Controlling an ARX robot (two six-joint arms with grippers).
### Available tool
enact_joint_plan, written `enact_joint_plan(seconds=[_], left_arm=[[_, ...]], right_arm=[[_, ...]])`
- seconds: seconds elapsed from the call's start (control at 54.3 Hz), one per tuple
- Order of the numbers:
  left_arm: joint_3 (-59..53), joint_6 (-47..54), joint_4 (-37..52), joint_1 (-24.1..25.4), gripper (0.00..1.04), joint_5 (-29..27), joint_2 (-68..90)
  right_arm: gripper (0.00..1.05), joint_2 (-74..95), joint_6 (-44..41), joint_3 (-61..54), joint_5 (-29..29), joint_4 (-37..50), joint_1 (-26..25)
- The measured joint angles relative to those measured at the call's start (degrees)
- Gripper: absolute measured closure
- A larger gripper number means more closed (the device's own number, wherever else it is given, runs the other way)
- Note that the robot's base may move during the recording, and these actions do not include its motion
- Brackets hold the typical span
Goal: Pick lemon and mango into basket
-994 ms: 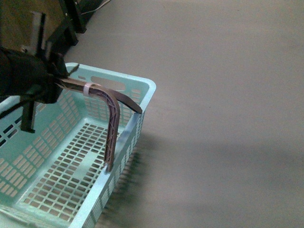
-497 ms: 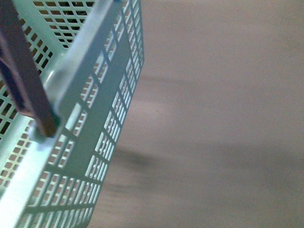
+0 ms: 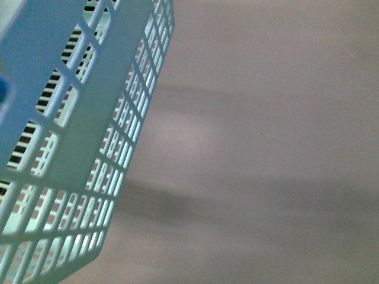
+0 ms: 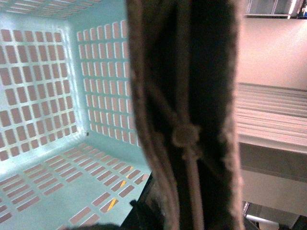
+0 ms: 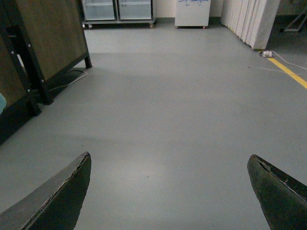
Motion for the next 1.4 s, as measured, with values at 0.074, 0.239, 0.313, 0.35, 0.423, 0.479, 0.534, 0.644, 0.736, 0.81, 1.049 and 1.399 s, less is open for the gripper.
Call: enact_joint_plan(seconds=[0.074, 0.239, 0.313, 0.35, 0.423, 0.479, 0.534, 0.644, 0.736, 0.81, 1.049, 1.399], left_arm=[[0.0, 0.0, 0.0, 0.0, 1.00, 0.0, 0.0], [0.0, 0.1, -0.3, 0.0, 1.00, 0.0, 0.1], [0.0, 0.1, -0.3, 0.0, 1.00, 0.0, 0.1], [0.0, 0.1, -0.3, 0.0, 1.00, 0.0, 0.1], [0.0, 0.1, -0.3, 0.0, 1.00, 0.0, 0.1], [0.0, 0.1, -0.3, 0.0, 1.00, 0.0, 0.1], [0.0, 0.1, -0.3, 0.0, 1.00, 0.0, 0.1], [0.0, 0.1, -0.3, 0.0, 1.00, 0.0, 0.1], [0.0, 0.1, -0.3, 0.0, 1.00, 0.0, 0.1], [0.0, 0.1, -0.3, 0.0, 1.00, 0.0, 0.1], [0.0, 0.1, -0.3, 0.0, 1.00, 0.0, 0.1], [0.0, 0.1, -0.3, 0.0, 1.00, 0.0, 0.1]], right_arm=[[0.09, 0.0, 0.0, 0.0, 0.0, 0.0, 0.0], [0.09, 0.0, 0.0, 0.0, 0.0, 0.0, 0.0], [0.09, 0.0, 0.0, 0.0, 0.0, 0.0, 0.0], [0.09, 0.0, 0.0, 0.0, 0.0, 0.0, 0.0], [0.09, 0.0, 0.0, 0.0, 0.0, 0.0, 0.0], [0.09, 0.0, 0.0, 0.0, 0.0, 0.0, 0.0], [0.09, 0.0, 0.0, 0.0, 0.0, 0.0, 0.0], [0.09, 0.0, 0.0, 0.0, 0.0, 0.0, 0.0], [0.09, 0.0, 0.0, 0.0, 0.0, 0.0, 0.0], [0.09, 0.0, 0.0, 0.0, 0.0, 0.0, 0.0], [0.09, 0.0, 0.0, 0.0, 0.0, 0.0, 0.0], [0.09, 0.0, 0.0, 0.0, 0.0, 0.0, 0.0]])
